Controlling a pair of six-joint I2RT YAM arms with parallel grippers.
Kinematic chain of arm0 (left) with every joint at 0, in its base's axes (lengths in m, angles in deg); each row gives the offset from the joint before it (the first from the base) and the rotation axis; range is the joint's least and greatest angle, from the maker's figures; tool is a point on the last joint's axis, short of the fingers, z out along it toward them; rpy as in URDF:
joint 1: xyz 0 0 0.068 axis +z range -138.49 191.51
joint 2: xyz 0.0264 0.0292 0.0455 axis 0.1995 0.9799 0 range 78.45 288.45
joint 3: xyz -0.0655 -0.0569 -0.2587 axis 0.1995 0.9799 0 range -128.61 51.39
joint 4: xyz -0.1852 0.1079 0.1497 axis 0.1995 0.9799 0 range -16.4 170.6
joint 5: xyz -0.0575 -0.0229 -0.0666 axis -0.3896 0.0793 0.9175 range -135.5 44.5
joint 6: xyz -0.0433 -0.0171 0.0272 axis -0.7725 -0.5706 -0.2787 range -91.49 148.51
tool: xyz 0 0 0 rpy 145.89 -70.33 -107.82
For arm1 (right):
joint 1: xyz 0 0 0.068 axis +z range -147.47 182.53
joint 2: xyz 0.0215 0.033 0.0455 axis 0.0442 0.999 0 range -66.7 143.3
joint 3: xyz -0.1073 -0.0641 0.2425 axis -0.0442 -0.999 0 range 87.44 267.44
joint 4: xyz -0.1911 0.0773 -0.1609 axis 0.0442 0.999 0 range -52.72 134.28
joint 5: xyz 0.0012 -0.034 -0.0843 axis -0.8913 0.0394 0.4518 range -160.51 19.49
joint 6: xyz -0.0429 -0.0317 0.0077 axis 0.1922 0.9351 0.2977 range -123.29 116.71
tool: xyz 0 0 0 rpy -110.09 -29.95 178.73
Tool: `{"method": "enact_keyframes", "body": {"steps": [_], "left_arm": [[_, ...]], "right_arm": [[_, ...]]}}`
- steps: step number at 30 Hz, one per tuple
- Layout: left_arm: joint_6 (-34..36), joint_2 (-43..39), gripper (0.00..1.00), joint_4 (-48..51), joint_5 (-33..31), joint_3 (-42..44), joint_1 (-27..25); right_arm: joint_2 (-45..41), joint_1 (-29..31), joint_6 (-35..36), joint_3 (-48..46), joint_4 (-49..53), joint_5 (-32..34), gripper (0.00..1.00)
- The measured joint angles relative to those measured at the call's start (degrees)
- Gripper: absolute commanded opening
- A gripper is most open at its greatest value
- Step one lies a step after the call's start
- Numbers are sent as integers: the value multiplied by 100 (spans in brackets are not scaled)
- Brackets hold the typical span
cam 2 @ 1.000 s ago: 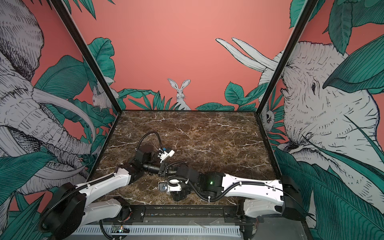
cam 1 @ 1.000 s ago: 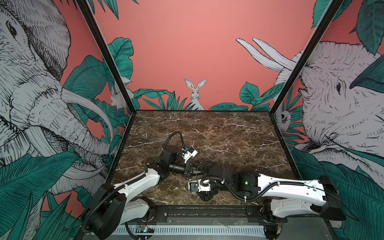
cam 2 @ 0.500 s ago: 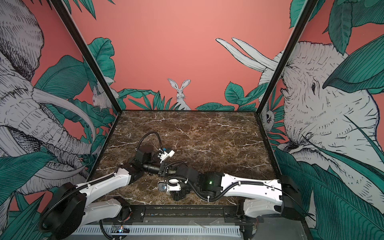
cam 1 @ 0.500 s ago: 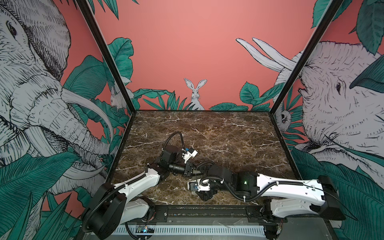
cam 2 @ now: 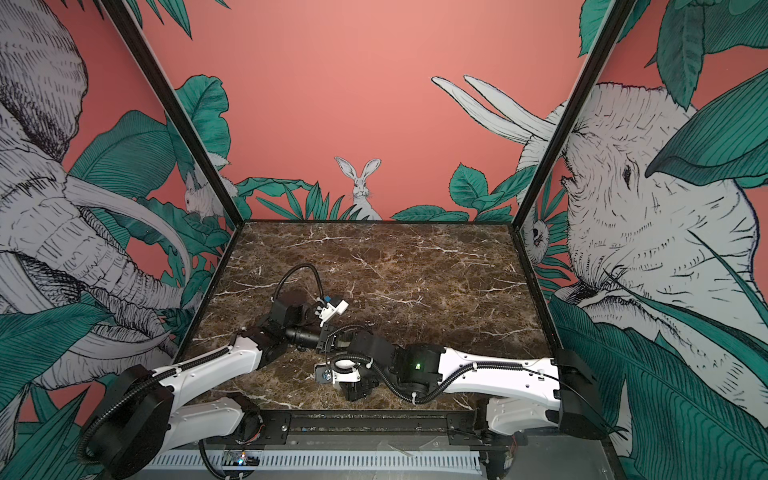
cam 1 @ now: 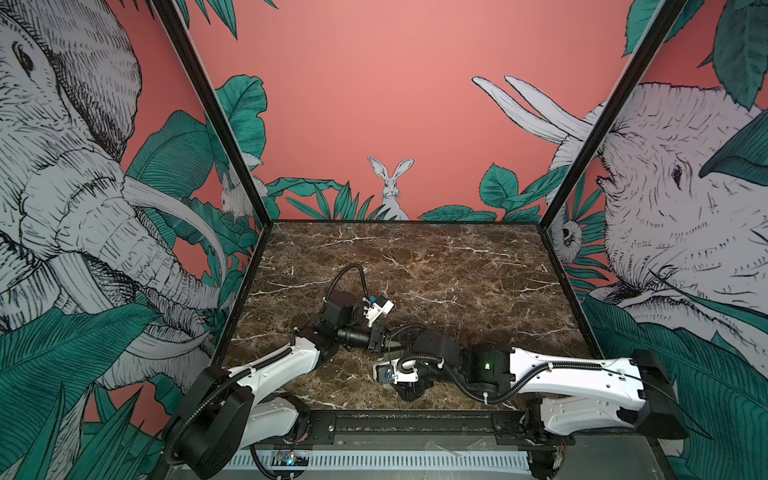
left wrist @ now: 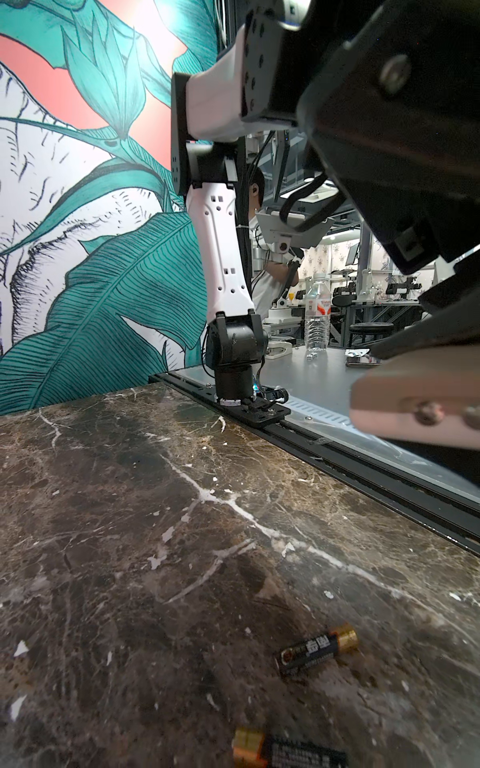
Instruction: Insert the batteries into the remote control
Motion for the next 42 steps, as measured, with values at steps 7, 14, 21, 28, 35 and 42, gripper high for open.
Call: {"method": "enact_keyframes", "body": {"steps": [7,14,21,28,35,42], "left_arm": [[-4,0,0,-52,-28,0,13],[-96,0,0,-210,-24,0,13],[-153,0,0,-260,-24,0,11],[-184,0,0,-302,-22,0,11],[-205,0,0,-282,101,0,-7],[-208,0,0,-278,151,0,-7]], "right_arm": [[-59,98,166,-68,-120,262,100],[-219,120,221,-212,-269,374,99],[-339,157,227,-348,-428,474,100],[-415,195,238,-420,-507,579,100],[-540,160,264,-479,-726,872,99],[-664,151,271,-479,-811,916,99]]}}
